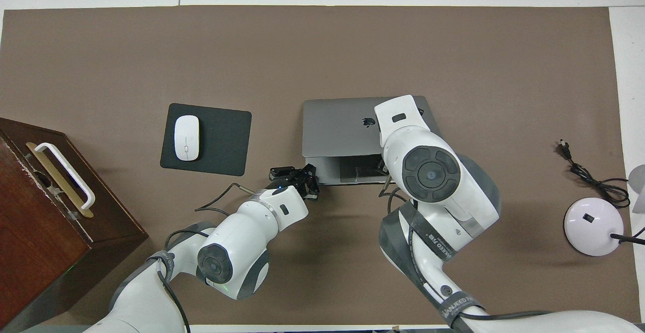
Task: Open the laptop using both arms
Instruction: 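Raise the laptop lid with the right gripper, pushing it farther open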
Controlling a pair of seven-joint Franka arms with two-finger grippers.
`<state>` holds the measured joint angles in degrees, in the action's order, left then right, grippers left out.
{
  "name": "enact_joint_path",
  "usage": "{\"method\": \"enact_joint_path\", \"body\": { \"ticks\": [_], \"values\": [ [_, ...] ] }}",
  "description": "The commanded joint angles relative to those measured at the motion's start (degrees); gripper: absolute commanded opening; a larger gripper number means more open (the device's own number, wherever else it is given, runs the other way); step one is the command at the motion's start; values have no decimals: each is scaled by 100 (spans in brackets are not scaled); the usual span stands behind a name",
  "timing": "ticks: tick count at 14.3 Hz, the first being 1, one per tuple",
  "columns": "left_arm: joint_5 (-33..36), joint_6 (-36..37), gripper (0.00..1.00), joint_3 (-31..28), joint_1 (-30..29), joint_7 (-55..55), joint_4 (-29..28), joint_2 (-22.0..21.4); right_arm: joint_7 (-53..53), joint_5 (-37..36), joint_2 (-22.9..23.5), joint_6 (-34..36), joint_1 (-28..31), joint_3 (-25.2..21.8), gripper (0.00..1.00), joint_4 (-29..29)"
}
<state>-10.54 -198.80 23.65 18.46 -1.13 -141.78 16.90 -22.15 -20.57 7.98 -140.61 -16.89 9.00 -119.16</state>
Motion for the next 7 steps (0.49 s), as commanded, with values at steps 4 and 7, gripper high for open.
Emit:
{"method": "enact_joint_path", "body": {
  "ticks": [4,7],
  "values": [
    [-36,-44,0,-133,-1,306,80,384,-44,-149,213,-90,169,41,80,305],
    [-36,-44,0,-133,-1,306,80,384,-52,-149,222,-81,178,41,80,393]
  ]
}}
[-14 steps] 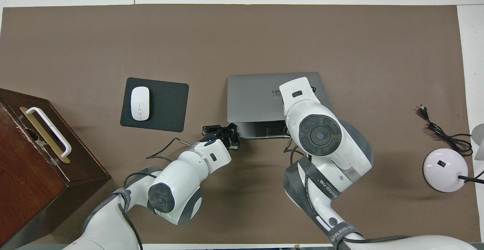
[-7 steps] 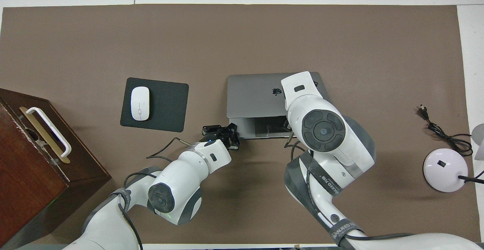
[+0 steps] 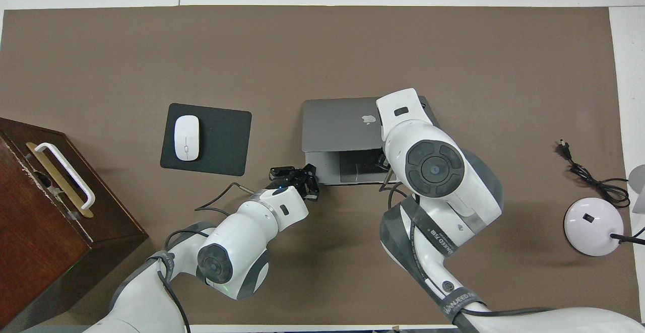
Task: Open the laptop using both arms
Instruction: 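Raise the laptop lid with the right gripper, pushing it farther open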
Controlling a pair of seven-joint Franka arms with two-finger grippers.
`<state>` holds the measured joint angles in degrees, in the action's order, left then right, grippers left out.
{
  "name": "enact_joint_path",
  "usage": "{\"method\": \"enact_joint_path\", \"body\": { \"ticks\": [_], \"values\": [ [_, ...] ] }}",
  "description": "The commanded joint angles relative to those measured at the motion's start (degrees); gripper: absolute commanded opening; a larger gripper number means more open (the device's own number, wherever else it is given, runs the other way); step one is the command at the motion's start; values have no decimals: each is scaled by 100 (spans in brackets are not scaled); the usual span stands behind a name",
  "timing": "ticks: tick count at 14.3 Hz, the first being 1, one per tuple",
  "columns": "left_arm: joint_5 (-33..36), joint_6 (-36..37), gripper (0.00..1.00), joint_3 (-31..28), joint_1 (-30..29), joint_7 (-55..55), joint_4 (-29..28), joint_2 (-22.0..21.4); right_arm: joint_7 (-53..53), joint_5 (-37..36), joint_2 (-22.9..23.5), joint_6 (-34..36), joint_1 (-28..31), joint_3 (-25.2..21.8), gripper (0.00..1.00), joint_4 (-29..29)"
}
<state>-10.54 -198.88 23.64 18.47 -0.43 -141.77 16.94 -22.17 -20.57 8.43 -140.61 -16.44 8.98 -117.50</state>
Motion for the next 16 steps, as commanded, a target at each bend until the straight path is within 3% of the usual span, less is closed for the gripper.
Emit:
{"method": "enact_joint_path", "body": {
  "ticks": [1,16],
  "values": [
    [-36,-36,0,-131,-1,237,80,380,-51,-149,176,-89,159,42,80,245],
    [-36,-45,0,-140,43,307,89,398,-192,-149,264,25,317,33,80,702]
  ]
}}
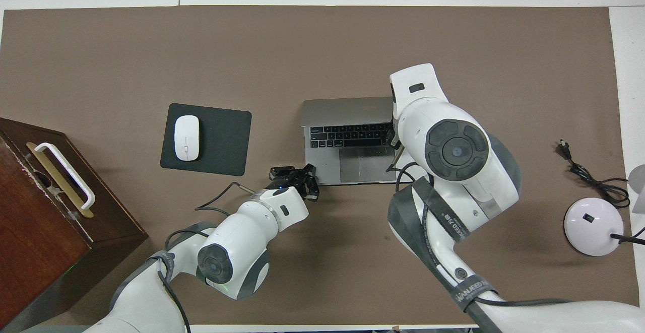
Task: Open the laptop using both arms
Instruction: 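Raise the laptop lid with the right gripper, pushing it farther open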
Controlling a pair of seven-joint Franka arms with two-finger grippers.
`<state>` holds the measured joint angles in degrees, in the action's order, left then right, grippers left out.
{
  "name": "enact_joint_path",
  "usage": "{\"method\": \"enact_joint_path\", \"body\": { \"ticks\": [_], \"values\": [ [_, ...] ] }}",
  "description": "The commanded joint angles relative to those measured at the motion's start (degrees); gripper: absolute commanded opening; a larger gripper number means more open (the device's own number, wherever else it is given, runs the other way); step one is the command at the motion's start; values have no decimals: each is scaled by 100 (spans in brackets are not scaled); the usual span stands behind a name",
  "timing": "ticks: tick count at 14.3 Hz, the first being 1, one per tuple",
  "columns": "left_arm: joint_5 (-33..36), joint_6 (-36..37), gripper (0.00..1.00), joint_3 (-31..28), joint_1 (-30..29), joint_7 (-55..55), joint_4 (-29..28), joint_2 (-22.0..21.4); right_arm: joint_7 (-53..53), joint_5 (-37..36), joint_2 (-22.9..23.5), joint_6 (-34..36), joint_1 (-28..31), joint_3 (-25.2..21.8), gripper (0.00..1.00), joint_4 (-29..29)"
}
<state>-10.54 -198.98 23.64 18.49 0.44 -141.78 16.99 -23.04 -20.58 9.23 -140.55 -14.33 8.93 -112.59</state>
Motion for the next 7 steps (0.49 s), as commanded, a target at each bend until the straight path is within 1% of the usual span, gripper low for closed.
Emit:
{"method": "enact_joint_path", "body": {
  "ticks": [1,7],
  "values": [
    [-36,-36,0,-140,41,219,89,393,-113,-148,184,10,115,39,80,228],
    [-36,-36,0,-140,41,228,80,393,-148,-113,281,19,194,39,80,431]
  ]
}}
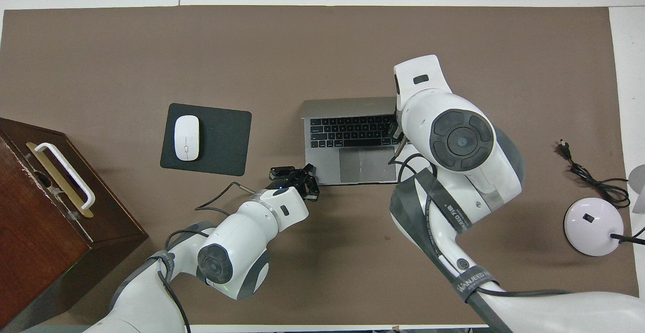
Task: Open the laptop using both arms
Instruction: 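Raise the laptop lid with the right gripper, pushing it farther open, then push the lid fully upright with the right gripper, then withdraw it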
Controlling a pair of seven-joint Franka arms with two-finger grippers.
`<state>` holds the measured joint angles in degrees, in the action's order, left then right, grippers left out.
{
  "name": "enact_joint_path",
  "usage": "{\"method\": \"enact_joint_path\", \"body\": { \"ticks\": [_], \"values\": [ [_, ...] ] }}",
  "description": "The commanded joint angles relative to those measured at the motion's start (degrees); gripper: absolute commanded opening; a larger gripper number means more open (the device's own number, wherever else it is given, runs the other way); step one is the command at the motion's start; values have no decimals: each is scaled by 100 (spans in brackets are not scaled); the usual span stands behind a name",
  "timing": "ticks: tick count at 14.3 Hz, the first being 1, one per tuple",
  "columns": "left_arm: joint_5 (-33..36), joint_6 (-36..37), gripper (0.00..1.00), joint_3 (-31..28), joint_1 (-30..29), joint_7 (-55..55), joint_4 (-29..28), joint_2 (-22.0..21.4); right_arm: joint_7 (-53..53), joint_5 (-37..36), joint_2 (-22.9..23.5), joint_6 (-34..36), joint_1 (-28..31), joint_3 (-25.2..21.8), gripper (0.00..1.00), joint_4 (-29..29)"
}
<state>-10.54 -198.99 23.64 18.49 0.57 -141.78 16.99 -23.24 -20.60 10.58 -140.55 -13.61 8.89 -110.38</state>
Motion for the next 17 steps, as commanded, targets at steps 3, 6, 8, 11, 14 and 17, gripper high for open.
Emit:
{"method": "enact_joint_path", "body": {
  "ticks": [3,6,8,11,14,17],
  "values": [
    [-36,-34,0,-140,40,215,80,393,-137,-94,190,10,174,42,80,288],
    [-36,-34,0,-140,49,268,89,393,-251,-76,313,10,236,51,80,464],
    [-36,-34,0,-140,40,268,89,393,-260,-76,357,10,280,51,80,534],
    [-36,-34,0,-140,40,285,89,393,-331,-67,418,27,306,51,80,719],
    [-36,-34,0,-140,40,285,89,393,-340,-76,471,19,333,51,80,772],
    [-36,-34,0,-140,49,294,89,393,-339,-67,603,19,350,51,80,904]
  ]
}}
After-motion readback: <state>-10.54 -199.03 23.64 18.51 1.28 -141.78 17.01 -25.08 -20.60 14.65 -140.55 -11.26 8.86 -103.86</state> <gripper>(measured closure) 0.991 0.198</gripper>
